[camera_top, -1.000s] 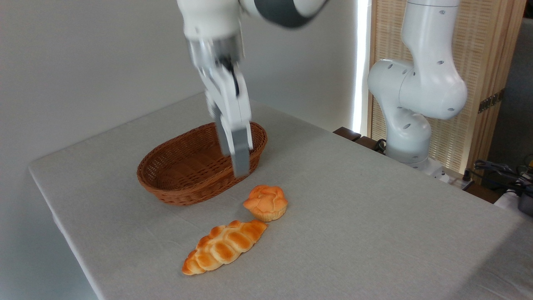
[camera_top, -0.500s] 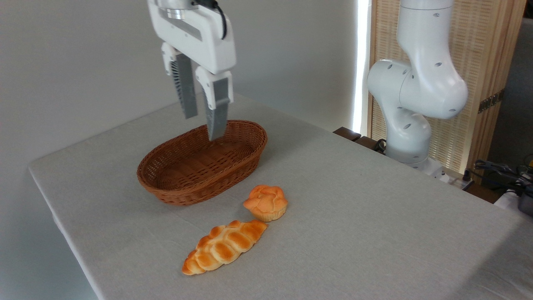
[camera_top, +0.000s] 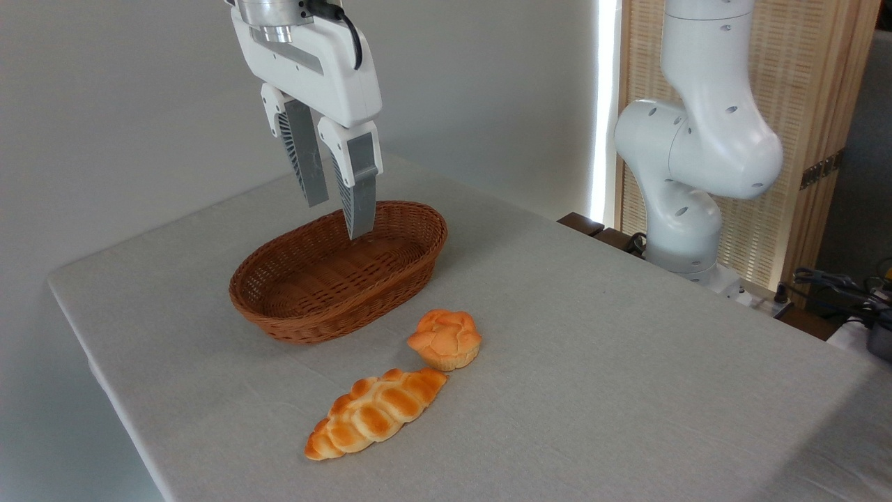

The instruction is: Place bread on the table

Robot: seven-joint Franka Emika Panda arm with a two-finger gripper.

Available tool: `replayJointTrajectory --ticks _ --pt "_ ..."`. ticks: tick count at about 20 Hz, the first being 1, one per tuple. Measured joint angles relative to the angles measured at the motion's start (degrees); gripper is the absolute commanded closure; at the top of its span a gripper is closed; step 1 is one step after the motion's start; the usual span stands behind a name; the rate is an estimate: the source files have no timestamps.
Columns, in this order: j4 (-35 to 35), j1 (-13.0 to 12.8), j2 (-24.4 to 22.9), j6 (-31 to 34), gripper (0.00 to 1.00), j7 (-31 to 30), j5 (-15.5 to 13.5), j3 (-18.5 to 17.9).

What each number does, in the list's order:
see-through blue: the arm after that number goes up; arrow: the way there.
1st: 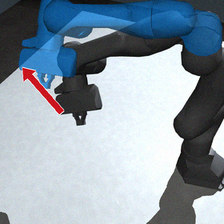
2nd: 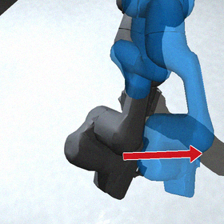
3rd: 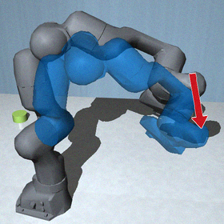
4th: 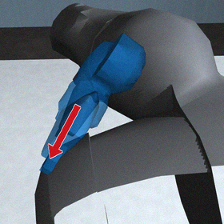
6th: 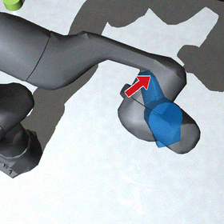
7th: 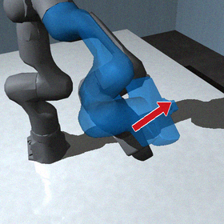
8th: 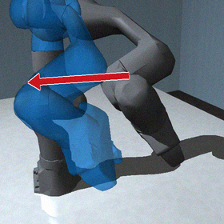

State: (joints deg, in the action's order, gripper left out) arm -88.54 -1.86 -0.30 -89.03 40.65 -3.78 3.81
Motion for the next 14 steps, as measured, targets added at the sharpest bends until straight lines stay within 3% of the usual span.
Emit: replayJointTrajectory --ticks 14 --pt "-0.47 0.53 -0.02 0.1 0.0 2.25 1.67 -1.36"
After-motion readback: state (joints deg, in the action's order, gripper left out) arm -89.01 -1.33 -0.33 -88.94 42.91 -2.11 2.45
